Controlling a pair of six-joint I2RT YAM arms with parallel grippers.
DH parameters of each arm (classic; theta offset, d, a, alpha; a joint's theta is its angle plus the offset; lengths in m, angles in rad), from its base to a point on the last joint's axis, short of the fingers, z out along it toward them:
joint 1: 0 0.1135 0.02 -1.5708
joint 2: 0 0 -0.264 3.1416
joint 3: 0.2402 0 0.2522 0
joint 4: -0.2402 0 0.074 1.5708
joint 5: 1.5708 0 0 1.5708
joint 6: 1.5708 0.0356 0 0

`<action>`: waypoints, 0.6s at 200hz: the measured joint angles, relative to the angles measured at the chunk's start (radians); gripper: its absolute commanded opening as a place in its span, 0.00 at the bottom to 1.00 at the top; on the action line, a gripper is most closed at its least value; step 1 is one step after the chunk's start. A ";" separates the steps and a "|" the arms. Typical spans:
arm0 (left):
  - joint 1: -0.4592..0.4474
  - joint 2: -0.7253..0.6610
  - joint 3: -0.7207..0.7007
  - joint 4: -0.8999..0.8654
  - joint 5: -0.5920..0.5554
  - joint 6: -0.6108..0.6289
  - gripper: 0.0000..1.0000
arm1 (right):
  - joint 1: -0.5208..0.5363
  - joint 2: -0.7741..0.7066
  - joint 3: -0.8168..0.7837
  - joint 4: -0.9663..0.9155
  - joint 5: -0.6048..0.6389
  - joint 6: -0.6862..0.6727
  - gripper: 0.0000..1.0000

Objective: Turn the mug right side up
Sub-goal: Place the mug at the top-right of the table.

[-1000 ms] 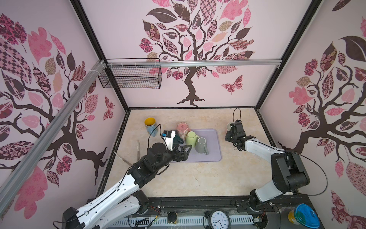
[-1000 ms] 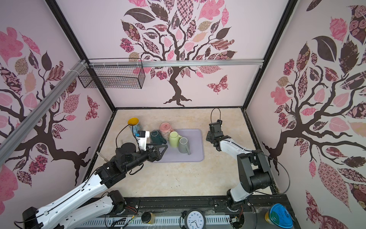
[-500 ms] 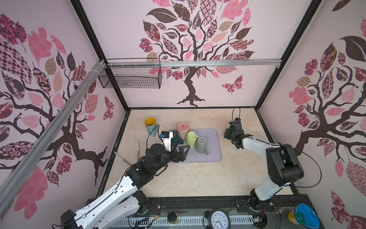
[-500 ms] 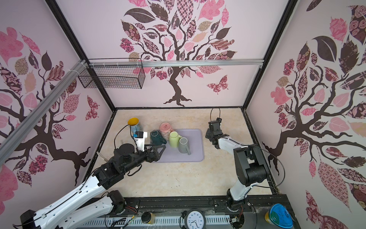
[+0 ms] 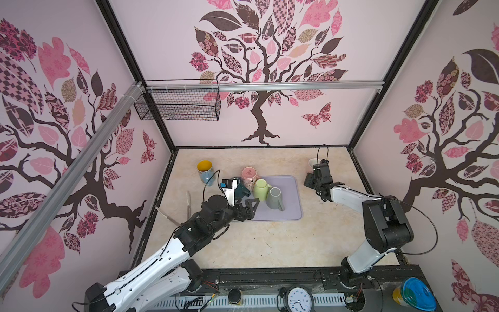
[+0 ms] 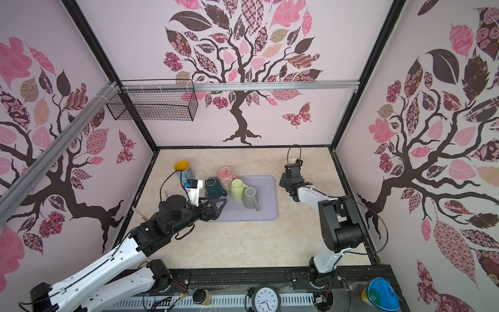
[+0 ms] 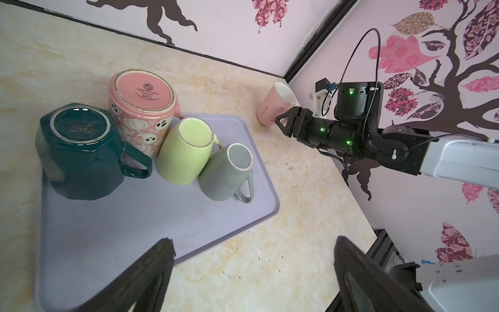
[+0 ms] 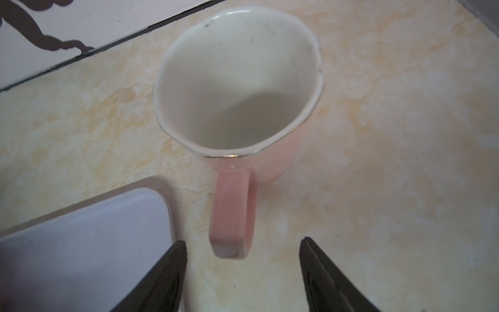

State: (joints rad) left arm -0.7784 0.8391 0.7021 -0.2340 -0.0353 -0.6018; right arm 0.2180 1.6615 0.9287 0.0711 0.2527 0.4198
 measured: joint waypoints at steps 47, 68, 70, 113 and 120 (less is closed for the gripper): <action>0.000 0.017 0.001 -0.004 0.003 0.000 0.96 | -0.001 -0.008 0.000 0.001 0.005 -0.001 0.96; 0.000 0.027 0.001 -0.015 0.002 0.002 0.96 | -0.001 -0.033 0.000 0.000 0.004 -0.001 0.98; 0.000 0.029 0.001 -0.016 0.002 0.002 0.96 | -0.001 -0.035 0.000 -0.001 0.003 -0.002 0.99; 0.003 0.074 0.008 -0.047 -0.009 0.001 0.98 | -0.001 -0.204 -0.047 -0.002 -0.003 0.002 1.00; 0.005 0.084 0.012 -0.053 -0.010 0.001 0.98 | -0.001 -0.240 -0.064 -0.003 -0.003 0.003 0.99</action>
State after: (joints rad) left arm -0.7738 0.9234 0.7143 -0.2871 -0.0452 -0.6006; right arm 0.2173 1.4220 0.8650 0.0677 0.2497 0.4225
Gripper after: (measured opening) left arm 0.977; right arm 0.994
